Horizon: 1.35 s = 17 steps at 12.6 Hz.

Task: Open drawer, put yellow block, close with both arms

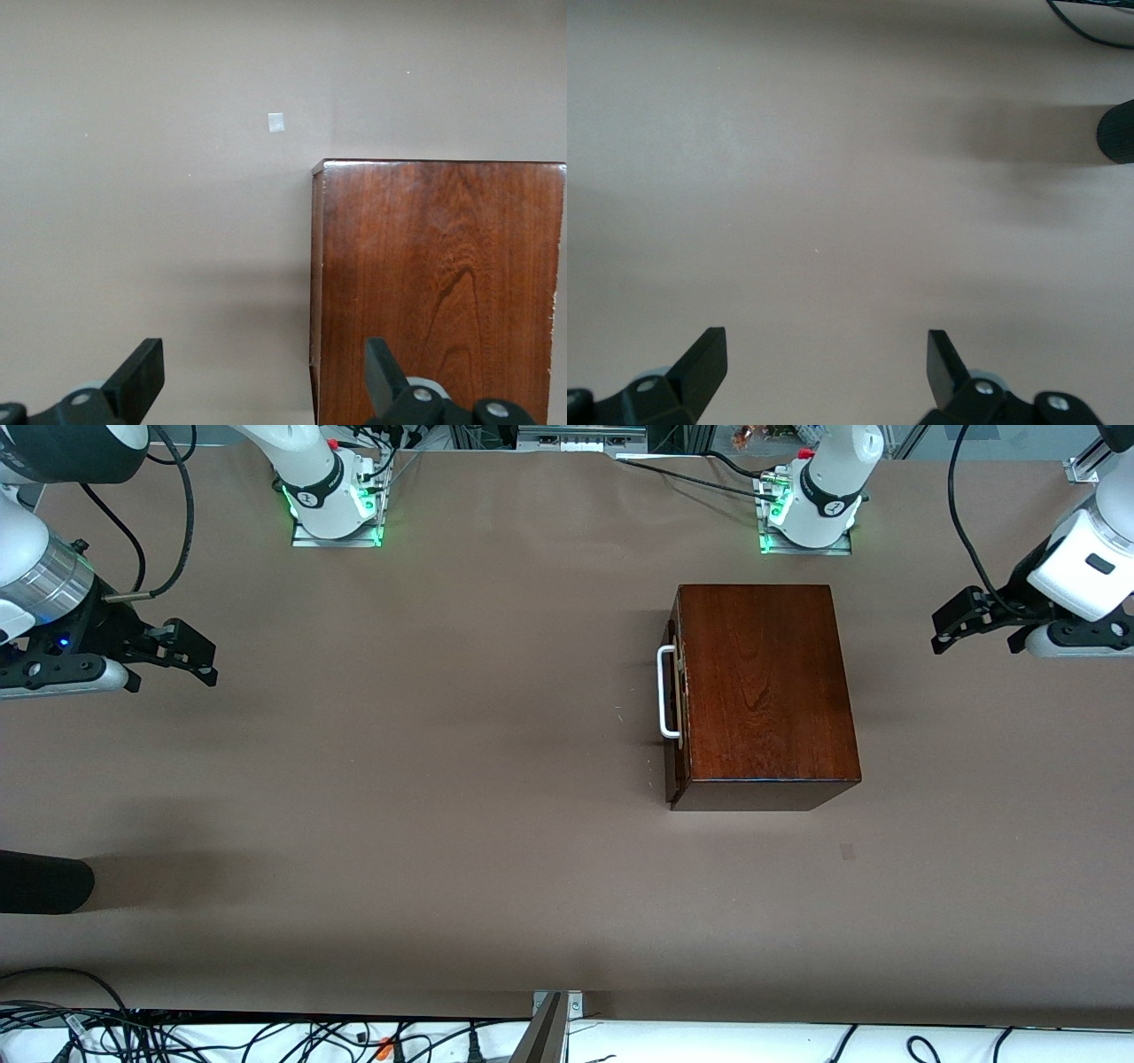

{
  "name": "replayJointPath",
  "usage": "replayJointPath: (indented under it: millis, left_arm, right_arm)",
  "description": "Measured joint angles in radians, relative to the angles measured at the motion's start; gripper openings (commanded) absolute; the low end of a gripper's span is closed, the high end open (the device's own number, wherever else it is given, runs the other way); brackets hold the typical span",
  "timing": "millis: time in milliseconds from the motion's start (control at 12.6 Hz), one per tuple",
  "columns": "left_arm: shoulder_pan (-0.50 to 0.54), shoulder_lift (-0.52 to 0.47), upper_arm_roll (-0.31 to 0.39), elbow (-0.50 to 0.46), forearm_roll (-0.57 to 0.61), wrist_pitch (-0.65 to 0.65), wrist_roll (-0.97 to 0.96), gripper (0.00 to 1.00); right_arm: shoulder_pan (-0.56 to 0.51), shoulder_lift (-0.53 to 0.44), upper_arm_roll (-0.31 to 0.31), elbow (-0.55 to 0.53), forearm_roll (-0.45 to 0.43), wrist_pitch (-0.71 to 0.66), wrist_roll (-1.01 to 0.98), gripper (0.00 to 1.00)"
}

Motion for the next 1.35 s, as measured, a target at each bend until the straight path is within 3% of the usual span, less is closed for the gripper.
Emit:
replayJointPath:
  millis: [1345]
  left_arm:
    - [-0.045,0.028,0.009,0.019,0.0,-0.035,-0.011,1.0]
  right_arm:
    - [0.0,0.0,0.0,0.0,0.0,0.0,0.0,1.0]
